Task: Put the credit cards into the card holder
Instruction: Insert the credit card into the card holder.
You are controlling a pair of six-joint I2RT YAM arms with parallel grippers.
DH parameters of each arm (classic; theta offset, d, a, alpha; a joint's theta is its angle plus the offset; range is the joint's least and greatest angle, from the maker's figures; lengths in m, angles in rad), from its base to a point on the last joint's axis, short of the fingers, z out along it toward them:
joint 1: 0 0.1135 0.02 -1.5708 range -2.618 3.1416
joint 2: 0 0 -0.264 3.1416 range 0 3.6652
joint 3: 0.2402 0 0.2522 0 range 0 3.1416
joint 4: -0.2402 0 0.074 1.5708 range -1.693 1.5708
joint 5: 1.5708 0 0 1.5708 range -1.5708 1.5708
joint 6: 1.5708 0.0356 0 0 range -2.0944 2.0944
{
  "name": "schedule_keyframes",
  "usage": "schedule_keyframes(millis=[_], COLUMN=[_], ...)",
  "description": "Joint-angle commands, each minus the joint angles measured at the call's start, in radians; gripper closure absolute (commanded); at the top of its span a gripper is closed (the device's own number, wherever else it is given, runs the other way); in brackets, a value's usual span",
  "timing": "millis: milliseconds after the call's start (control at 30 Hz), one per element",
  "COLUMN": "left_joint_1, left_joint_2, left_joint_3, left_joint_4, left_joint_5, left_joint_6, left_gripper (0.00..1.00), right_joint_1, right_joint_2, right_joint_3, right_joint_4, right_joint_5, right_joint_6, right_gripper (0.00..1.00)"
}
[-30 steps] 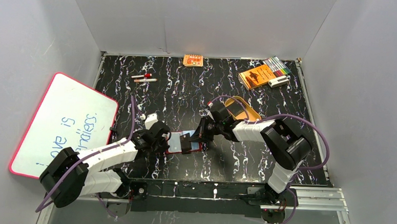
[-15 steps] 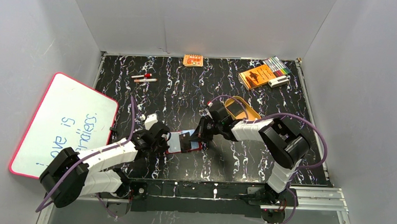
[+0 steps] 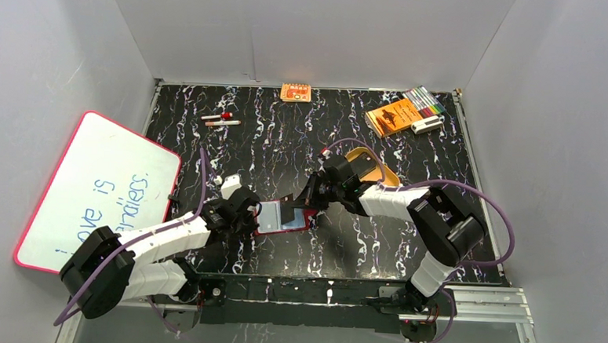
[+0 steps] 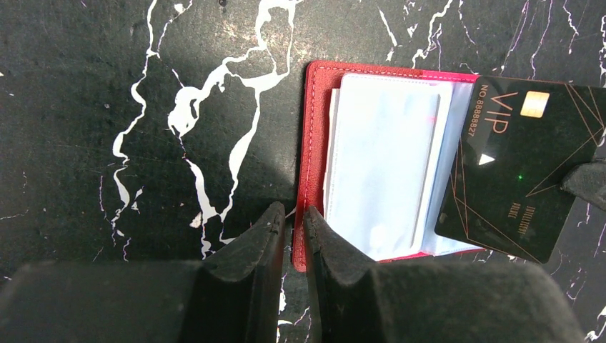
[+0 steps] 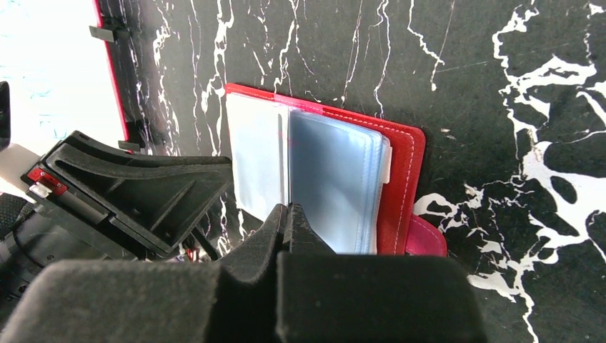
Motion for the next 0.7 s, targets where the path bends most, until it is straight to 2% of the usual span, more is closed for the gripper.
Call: schedule_keyframes(millis=[0,667], left_joint_1=[0.006,0.005], left_joint_2=[-0.018,0.006], left_joint_3=[-0.007,-0.006], left_joint_4=[-0.038,-0.027], left_joint_5=[-0.041,-0.036], left_joint_6=[-0.006,0.002], left_gripper=[0.84,0.84], right_joint_1=[0.002,0.001], right_joint_2=[-0.003,0.072], right_joint_3=[0.012,0.011], right_joint_4=[0.04,0.12], right_joint_5=[0.02,-0.054], right_joint_6=[-0.004,0.055], right_gripper=[1.0,1.0])
